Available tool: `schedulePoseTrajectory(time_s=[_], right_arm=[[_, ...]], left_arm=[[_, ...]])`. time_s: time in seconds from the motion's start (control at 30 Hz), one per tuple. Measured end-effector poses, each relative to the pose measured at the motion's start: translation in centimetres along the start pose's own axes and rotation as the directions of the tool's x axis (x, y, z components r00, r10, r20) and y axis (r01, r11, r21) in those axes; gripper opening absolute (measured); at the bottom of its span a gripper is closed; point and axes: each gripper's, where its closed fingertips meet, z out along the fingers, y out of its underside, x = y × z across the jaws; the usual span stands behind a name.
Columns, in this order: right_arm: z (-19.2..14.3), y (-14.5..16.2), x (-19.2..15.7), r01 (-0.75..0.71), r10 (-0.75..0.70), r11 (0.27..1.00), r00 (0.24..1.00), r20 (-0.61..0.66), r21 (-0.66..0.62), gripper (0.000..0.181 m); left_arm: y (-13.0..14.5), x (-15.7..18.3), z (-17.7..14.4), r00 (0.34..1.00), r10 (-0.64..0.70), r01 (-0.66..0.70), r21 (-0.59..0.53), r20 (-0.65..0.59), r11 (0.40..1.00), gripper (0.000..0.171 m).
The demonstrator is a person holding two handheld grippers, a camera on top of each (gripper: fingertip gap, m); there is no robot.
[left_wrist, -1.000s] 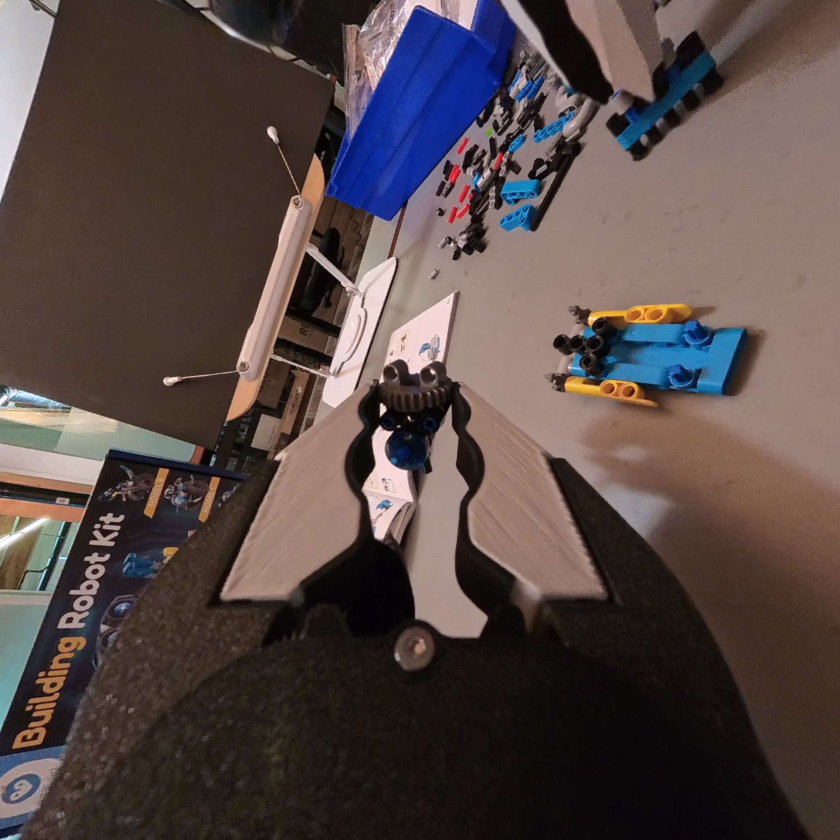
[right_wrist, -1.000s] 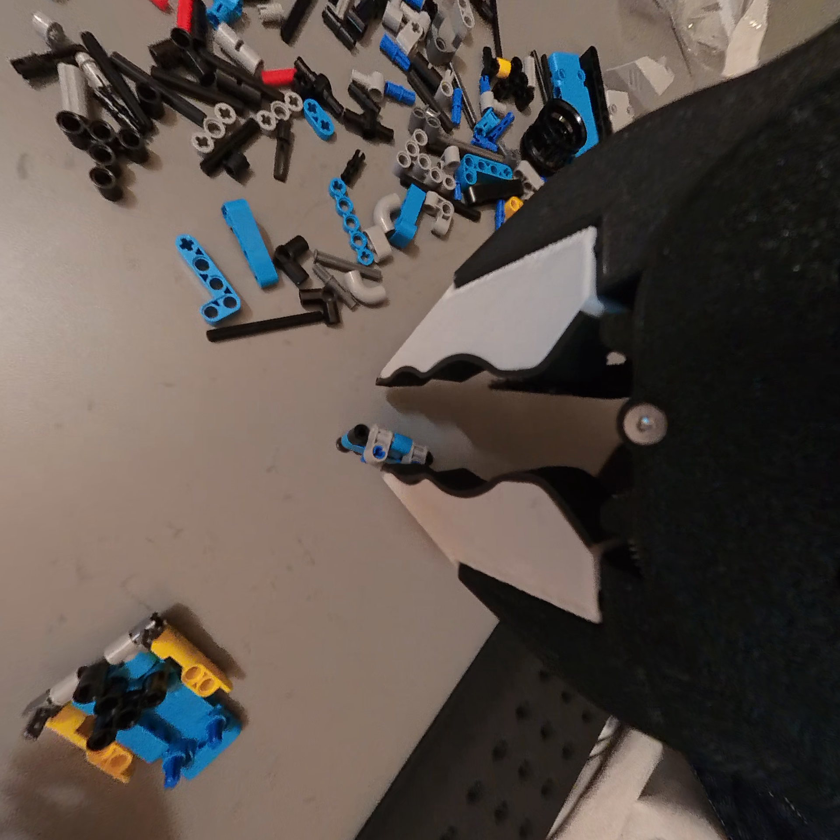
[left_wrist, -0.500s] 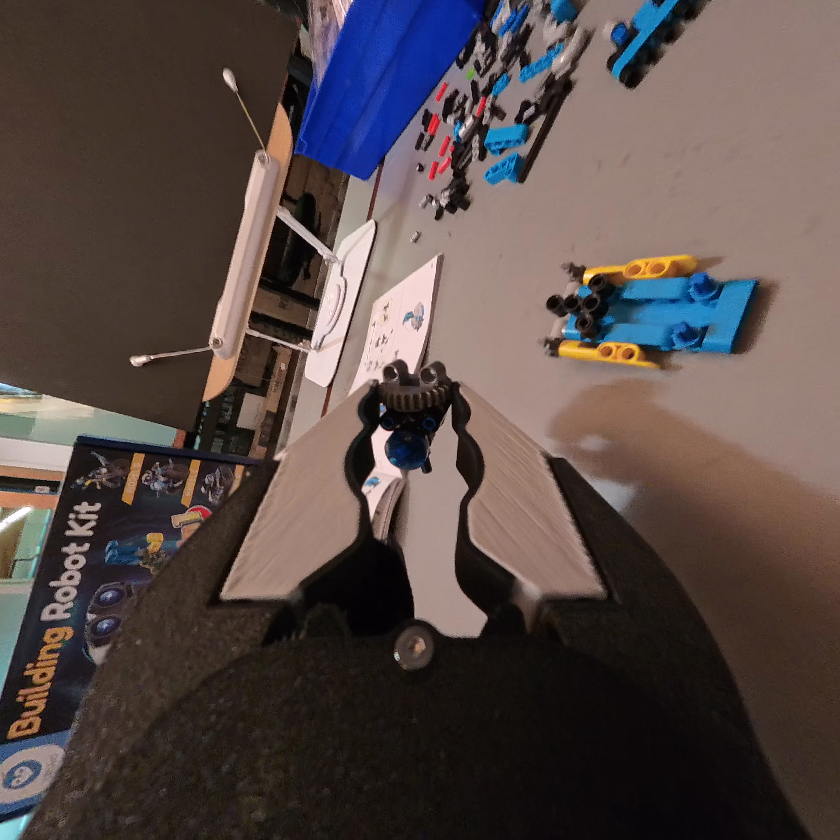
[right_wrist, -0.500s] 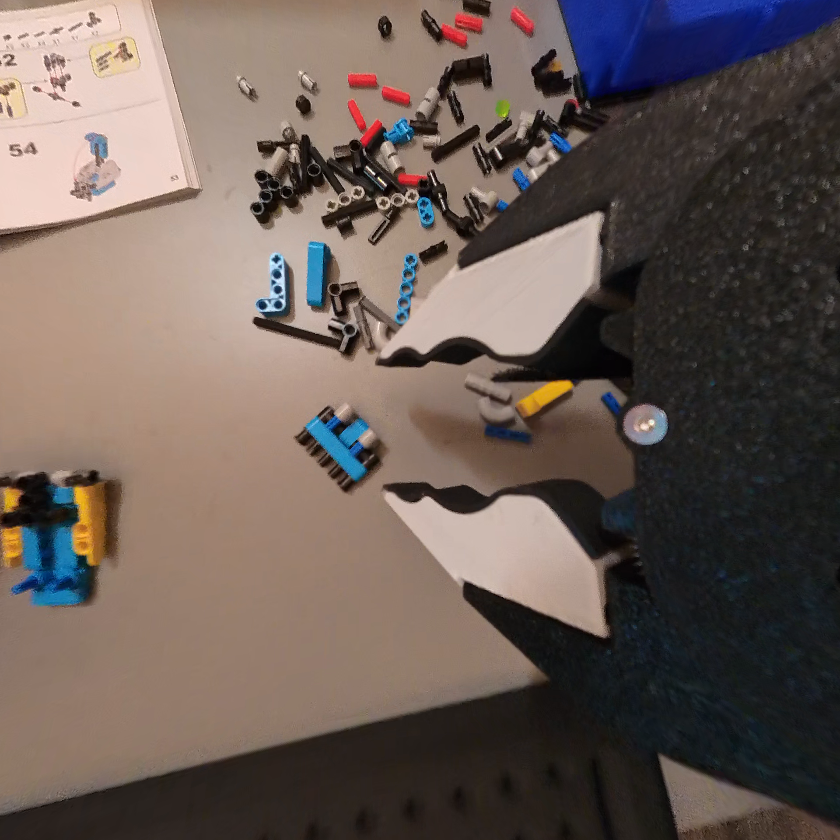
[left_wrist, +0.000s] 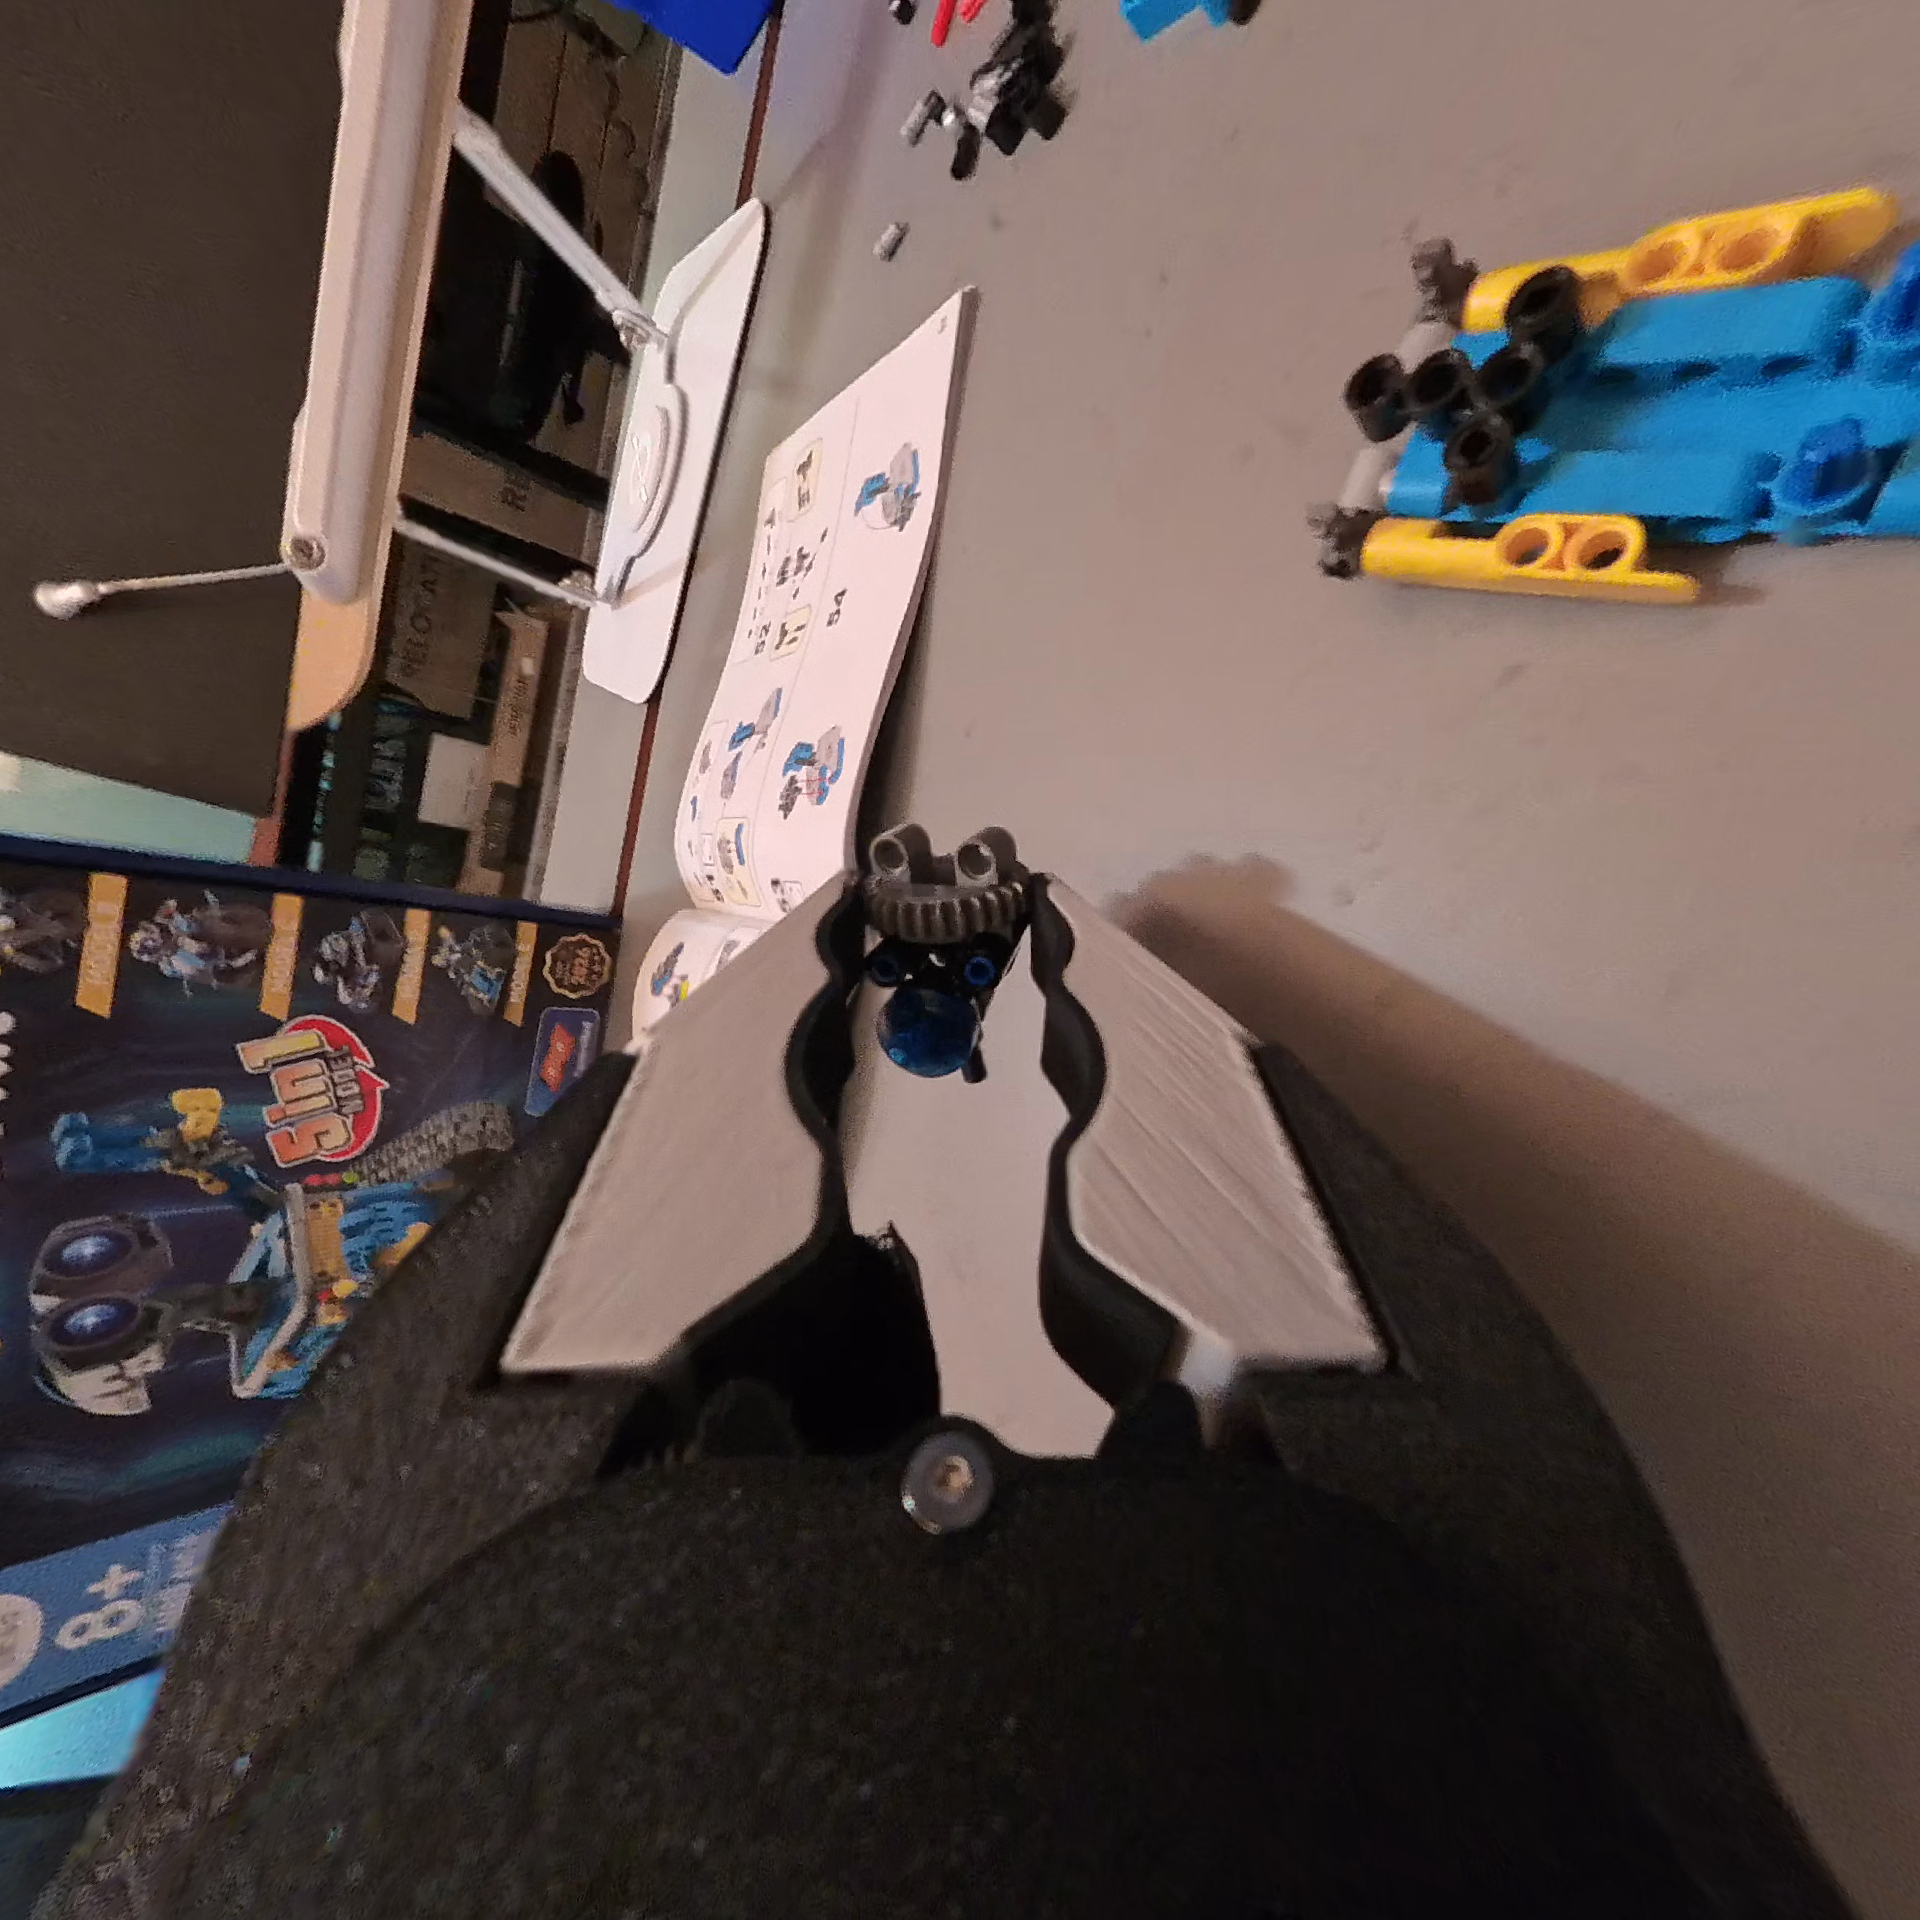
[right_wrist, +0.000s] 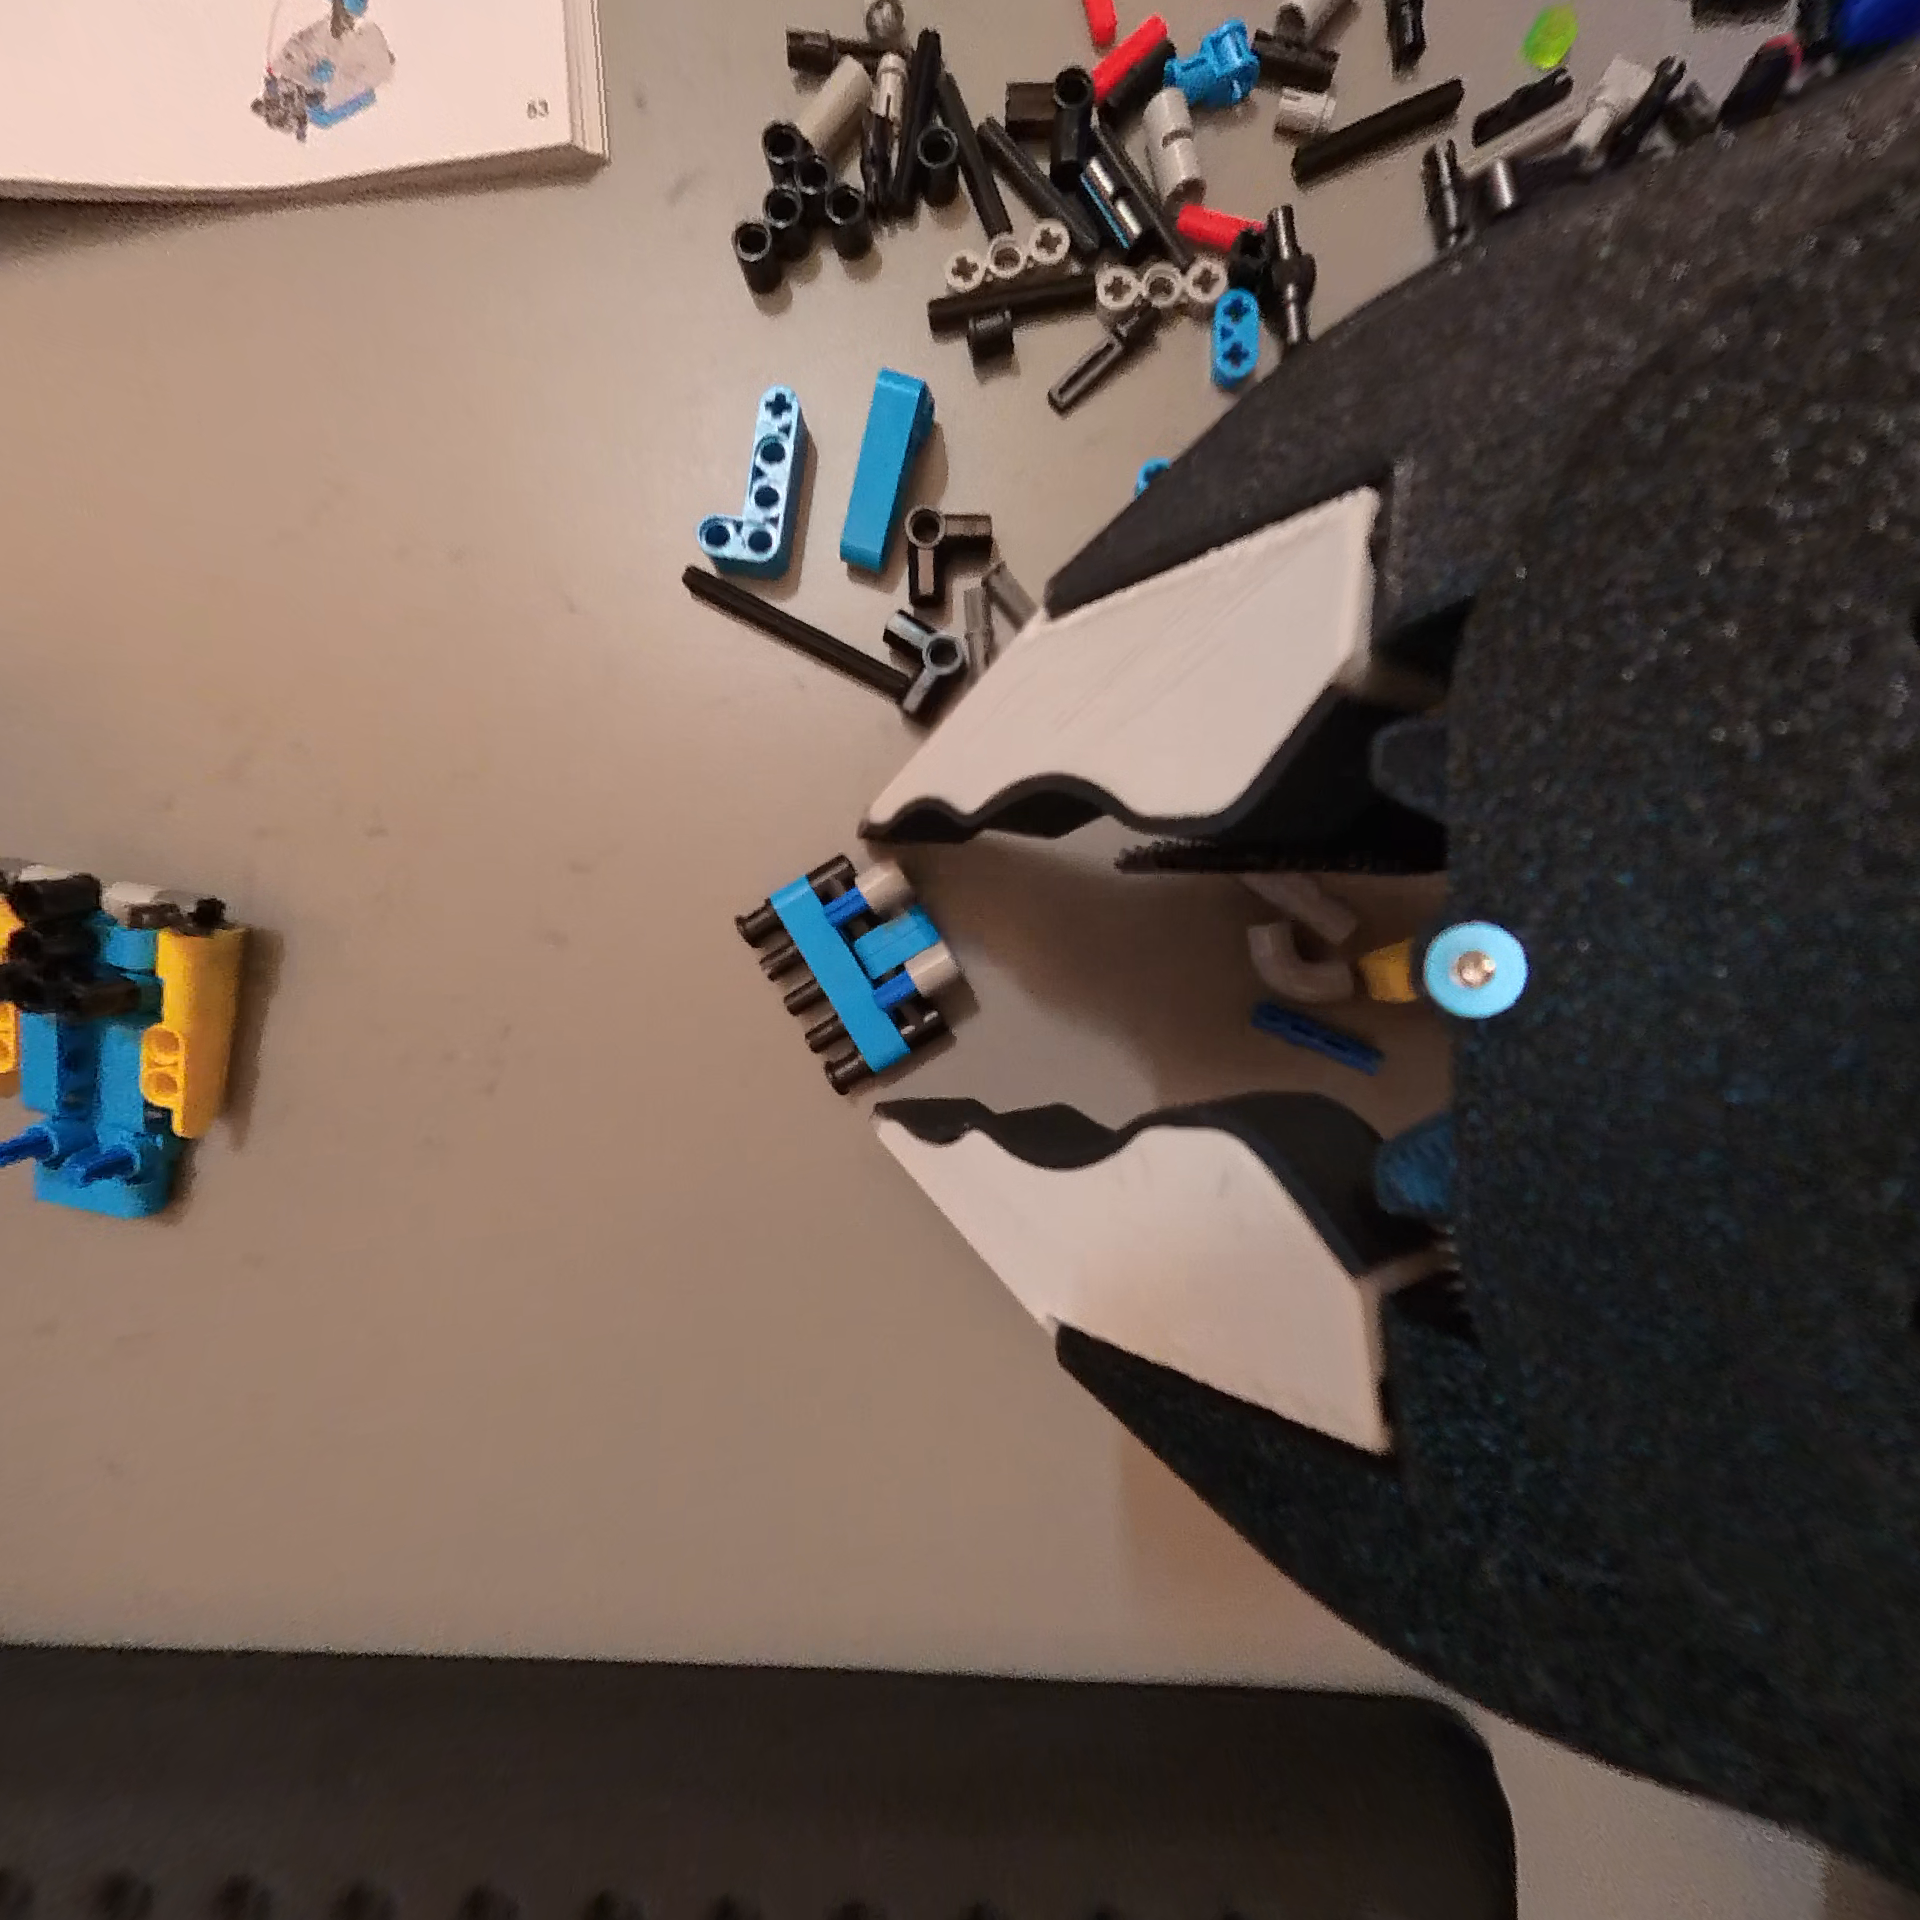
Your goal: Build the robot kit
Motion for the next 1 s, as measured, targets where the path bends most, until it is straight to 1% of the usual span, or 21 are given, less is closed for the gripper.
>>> schedulePoseTrajectory(time_s=[0.03,0.07,0.13,0.23,0.3,0.37,0.43,0.47,0.53,0.67,0.73,0.77,0.8,0.87,0.9,0.97,1.0], right_arm=[[0.0,-0.1,-0.3,0.012,-0.012,1.0,1.0,0.004,0.007,0.042],[0.0,-0.2,-0.4,0.025,-0.025,1.0,1.0,-0.01,0.01,0.04],[-0.1,-0.1,-0.4,0.02,-0.02,1.0,0.999,-0.038,0.007,0.04],[-0.1,-0.1,-0.6,-0.048,0.048,0.999,0.998,-0.052,0.01,0.039],[-0.1,-0.6,-0.6,-0.116,0.118,0.992,0.991,-0.058,0.041,0.039],[-0.1,-1.6,-1.1,-0.209,0.211,0.974,0.978,-0.004,0.09,0.039],[-0.3,-3.1,-1.6,-0.314,0.304,0.938,0.949,0.082,0.145,0.038],[-0.5,-3.9,-1.8,-0.356,0.338,0.919,0.933,0.123,0.171,0.038],[-0.8,-5.1,-1.6,-0.417,0.389,0.888,0.906,0.165,0.192,0.038],[-1.2,-8.7,-2.0,-0.519,0.451,0.831,0.84,0.303,0.202,0.037],[-1.4,-11.0,-2.5,-0.581,0.476,0.791,0.779,0.408,0.188,0.037],[-1.2,-11.8,-2.7,-0.598,0.488,0.785,0.758,0.433,0.162,0.036],[-0.7,-12.3,-2.6,-0.597,0.496,0.79,0.755,0.428,0.137,0.036],[0.2,-13.4,-2.7,-0.574,0.492,0.813,0.768,0.409,0.098,0.036],[0.5,-14.1,-2.8,-0.563,0.482,0.821,0.771,0.417,0.093,0.036],[1.1,-15.2,-3.1,-0.553,0.474,0.83,0.766,0.434,0.068,0.036],[1.4,-15.5,-3.1,-0.55,0.474,0.833,0.766,0.435,0.061,0.036]], left_arm=[[-0.2,0.1,0.0,0.999,0.038,-0.038,0.003,0.018,0.999,0.031],[-0.4,0.2,0.0,0.997,0.071,-0.071,0.006,0.029,0.997,0.031],[-0.5,1.0,0.2,0.995,0.097,-0.097,-0.004,0.012,0.995,0.031],[-0.6,1.6,0.3,0.994,0.107,-0.107,-0.015,0.002,0.994,0.031],[-0.7,1.8,0.3,0.997,0.08,-0.081,-0.024,-0.016,0.996,0.032],[-1.0,1.9,0.1,0.997,0.068,-0.069,-0.019,-0.024,0.997,0.033],[-1.6,1.9,-0.2,0.997,0.078,-0.078,-0.004,-0.018,0.997,0.035],[-2.0,2.0,-0.5,0.997,0.078,-0.078,0.009,-0.021,0.997,0.038],[-3.1,2.2,-1.1,0.998,0.062,-0.06,0.053,-0.032,0.997,0.044],[-6.9,1.9,-3.1,1.0,0.03,-0.029,0.204,-0.003,0.979,0.047],[-8.9,1.9,-4.0,0.998,0.049,-0.057,0.266,0.039,0.962,0.049],[-9.7,2.1,-4.3,0.996,0.066,-0.081,0.289,0.06,0.954,0.048],[-10.4,2.4,-4.5,0.994,0.083,-0.102,0.304,0.076,0.947,0.049],[-11.5,2.9,-4.9,0.99,0.105,-0.131,0.332,0.096,0.934,0.047],[-11.7,3.3,-5.0,0.991,0.107,-0.129,0.341,0.084,0.931,0.045],[-11.7,3.5,-4.8,0.992,0.097,-0.117,0.332,0.078,0.936,0.037],[-11.4,3.2,-4.6,0.991,0.097,-0.122,0.313,0.095,0.942,0.029]])
